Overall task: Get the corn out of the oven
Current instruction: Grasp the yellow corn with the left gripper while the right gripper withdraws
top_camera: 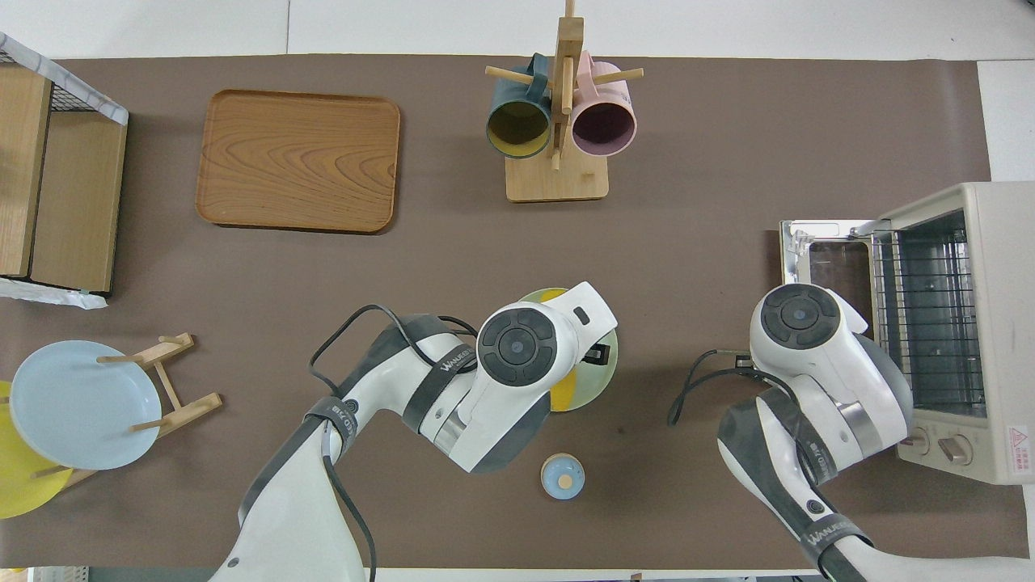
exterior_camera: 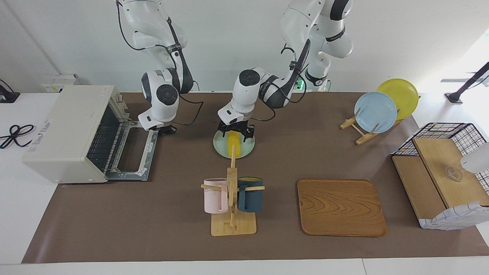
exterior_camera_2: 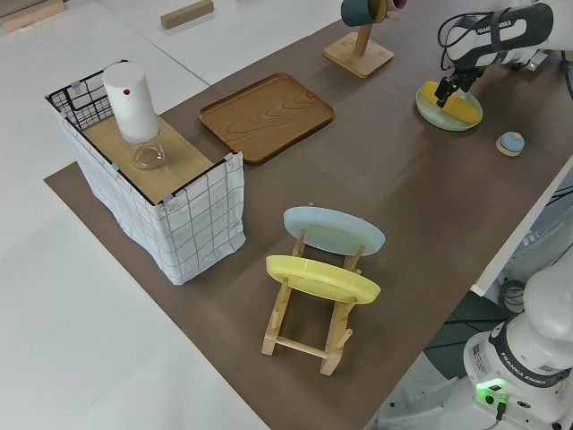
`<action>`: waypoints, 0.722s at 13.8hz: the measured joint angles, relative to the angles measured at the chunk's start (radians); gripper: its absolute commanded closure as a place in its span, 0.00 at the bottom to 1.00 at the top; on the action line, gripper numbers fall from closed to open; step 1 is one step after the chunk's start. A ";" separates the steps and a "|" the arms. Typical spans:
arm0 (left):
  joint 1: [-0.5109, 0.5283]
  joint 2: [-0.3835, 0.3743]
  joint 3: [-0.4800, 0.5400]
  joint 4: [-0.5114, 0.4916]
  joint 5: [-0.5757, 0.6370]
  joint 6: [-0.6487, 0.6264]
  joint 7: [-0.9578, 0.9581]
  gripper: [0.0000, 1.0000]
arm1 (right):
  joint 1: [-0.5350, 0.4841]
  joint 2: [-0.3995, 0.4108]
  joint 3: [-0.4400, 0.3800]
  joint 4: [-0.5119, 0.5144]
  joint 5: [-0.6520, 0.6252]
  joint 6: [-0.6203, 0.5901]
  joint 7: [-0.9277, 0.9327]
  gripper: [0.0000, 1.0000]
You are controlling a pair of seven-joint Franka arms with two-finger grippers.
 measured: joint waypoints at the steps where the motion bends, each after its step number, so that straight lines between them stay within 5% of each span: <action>1: 0.000 0.008 0.001 0.004 0.013 0.009 -0.005 0.00 | 0.002 0.000 0.006 0.015 -0.007 -0.032 0.000 1.00; 5: 0.000 0.022 0.002 0.007 0.042 0.012 -0.013 0.00 | 0.009 -0.009 0.015 0.137 -0.019 -0.241 -0.040 1.00; 10: -0.012 0.026 0.002 0.006 0.049 0.012 -0.036 0.72 | -0.070 -0.057 -0.001 0.270 -0.041 -0.439 -0.284 1.00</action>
